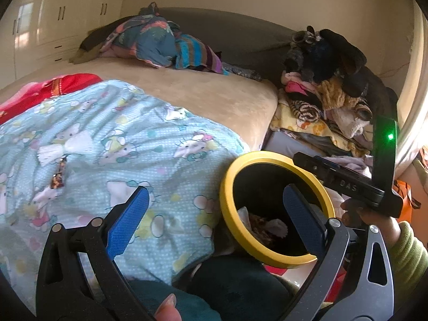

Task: Collect trash
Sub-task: 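Move both open tools back toward the brown candy bar and white mesh bag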

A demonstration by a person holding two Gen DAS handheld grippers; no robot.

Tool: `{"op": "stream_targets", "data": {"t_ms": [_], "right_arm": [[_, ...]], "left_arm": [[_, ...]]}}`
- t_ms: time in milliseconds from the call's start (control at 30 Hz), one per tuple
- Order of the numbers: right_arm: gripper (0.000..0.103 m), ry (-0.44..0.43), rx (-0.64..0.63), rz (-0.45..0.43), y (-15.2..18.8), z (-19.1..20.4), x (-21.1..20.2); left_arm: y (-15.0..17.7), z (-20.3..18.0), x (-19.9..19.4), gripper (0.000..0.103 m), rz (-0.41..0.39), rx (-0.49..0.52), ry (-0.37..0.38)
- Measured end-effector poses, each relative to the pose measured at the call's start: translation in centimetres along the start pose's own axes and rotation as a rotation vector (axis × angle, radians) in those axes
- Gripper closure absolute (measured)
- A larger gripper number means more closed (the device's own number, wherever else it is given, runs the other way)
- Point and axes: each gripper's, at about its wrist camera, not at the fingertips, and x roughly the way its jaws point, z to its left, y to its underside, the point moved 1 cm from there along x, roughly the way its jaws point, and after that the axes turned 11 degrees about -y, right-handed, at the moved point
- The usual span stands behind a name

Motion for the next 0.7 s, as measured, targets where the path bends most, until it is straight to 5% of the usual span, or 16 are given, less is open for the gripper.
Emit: {"op": "stream_targets", "data": {"t_ms": [700], "right_arm": [[0.016, -0.137, -0.133, 0.037, -0.2, 8.2, 2.4]], "left_arm": [[-0.1, 9.0, -2.5, 0.011, -0.062, -0.127, -0.216]]}}
